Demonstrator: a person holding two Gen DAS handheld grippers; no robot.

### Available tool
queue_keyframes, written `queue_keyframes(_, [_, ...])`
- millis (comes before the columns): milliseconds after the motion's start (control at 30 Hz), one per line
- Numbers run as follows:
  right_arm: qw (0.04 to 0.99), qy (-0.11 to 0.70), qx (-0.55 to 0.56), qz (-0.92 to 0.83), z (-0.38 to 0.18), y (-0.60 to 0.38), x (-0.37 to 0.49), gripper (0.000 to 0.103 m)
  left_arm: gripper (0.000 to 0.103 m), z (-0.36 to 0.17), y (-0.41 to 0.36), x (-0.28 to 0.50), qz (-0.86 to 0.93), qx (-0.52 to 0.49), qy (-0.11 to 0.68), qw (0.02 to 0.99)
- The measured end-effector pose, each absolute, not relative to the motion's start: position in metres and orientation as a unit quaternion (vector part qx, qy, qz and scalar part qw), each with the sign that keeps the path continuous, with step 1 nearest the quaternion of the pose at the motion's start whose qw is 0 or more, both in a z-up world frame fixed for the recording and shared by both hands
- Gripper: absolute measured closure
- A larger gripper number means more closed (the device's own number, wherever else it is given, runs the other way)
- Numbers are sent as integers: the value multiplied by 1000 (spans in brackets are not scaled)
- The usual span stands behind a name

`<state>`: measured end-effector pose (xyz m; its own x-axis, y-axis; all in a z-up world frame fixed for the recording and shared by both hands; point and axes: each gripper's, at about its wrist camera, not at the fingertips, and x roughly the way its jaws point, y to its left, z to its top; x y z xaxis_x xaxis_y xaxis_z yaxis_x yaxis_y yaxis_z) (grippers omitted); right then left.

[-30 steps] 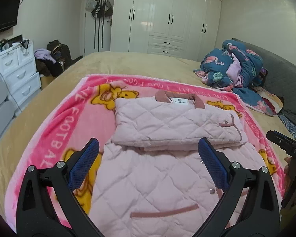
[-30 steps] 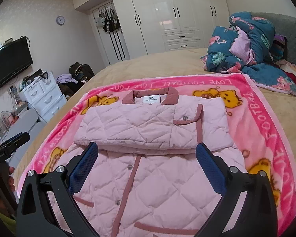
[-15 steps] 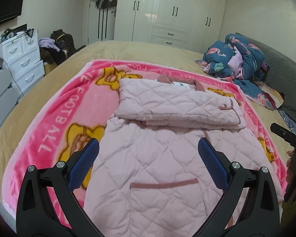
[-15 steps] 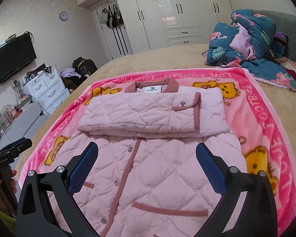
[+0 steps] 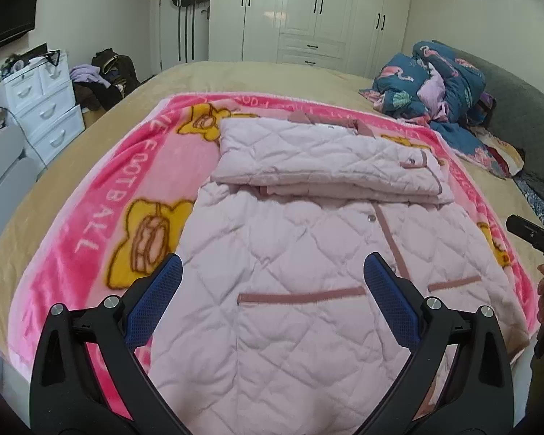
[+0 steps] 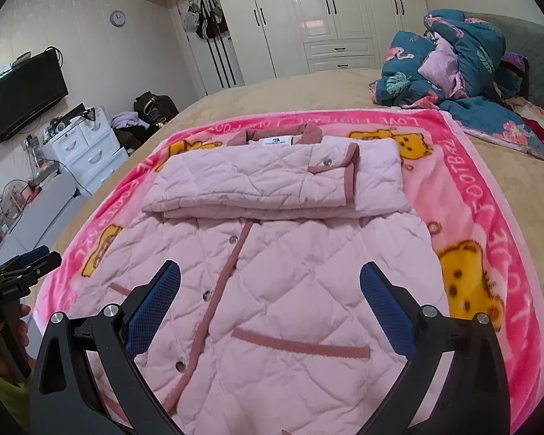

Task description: Fold large clothes

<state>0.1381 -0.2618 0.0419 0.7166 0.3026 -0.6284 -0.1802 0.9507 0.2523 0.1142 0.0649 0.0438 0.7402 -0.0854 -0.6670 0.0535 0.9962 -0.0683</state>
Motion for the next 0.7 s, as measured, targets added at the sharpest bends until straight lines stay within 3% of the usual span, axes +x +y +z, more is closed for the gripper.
queue_keyframes(700, [912,387,67,118,24,-284,109,4,9,5,84,86,-3,-14,407,913])
